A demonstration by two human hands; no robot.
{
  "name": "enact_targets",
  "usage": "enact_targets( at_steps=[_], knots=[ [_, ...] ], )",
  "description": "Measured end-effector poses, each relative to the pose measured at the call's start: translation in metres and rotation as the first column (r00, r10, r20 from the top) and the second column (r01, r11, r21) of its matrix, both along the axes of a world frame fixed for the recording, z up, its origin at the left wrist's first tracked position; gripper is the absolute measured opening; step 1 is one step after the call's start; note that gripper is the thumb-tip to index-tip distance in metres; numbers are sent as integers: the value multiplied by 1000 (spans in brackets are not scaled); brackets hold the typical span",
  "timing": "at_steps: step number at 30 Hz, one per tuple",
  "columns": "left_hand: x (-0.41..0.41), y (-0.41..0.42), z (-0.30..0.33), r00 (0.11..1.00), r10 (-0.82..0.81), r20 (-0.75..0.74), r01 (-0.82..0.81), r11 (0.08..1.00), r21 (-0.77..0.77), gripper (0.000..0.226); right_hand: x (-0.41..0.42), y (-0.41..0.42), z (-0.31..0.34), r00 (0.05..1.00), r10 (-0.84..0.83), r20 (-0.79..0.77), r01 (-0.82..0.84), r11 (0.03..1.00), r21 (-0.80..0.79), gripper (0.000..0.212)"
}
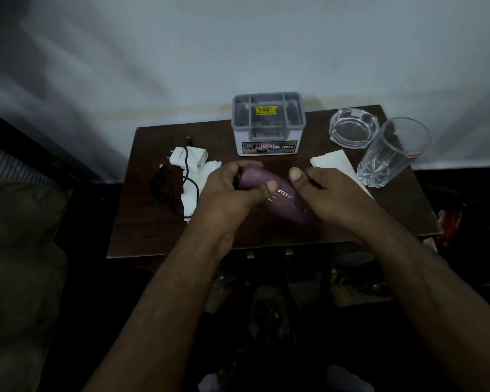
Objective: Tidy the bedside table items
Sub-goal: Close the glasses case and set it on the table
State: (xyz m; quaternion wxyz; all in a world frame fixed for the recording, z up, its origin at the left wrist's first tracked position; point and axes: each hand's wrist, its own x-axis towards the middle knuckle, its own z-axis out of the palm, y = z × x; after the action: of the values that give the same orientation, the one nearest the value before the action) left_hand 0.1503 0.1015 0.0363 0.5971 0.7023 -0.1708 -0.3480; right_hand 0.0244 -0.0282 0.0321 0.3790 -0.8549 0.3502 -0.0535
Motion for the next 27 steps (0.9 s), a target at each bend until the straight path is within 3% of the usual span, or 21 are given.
enact_targets(
  at_steps=[3, 6, 8, 15, 23, 27],
  knots=[
    [2, -5, -2, 954, 143, -263, -165, 984, -63, 29, 0, 0, 1, 999, -24, 41, 22, 999, 47, 53],
    [4, -7, -3, 896, 183, -404, -235, 969, -80, 19, 3, 2, 2, 979, -164, 121, 116, 937, 331, 48],
    [4, -8, -2, 889, 180, -421, -240, 966, -94, 14, 4, 2, 2, 964, -222, 144, 151, 909, 389, 44],
    [0, -9, 3, 884, 164, -437, -245, 960, -135, 6, 8, 2, -3, 948, -248, 198, 184, 938, 293, 42],
    [2, -8, 1, 856, 172, -488, -271, 953, -140, 9, 7, 1, 0, 910, -345, 230, 172, 819, 547, 30],
    [3, -8, -1, 850, 202, -487, -305, 942, -142, 8, 7, 1, 1, 905, -359, 227, 182, 810, 557, 31]
  ],
)
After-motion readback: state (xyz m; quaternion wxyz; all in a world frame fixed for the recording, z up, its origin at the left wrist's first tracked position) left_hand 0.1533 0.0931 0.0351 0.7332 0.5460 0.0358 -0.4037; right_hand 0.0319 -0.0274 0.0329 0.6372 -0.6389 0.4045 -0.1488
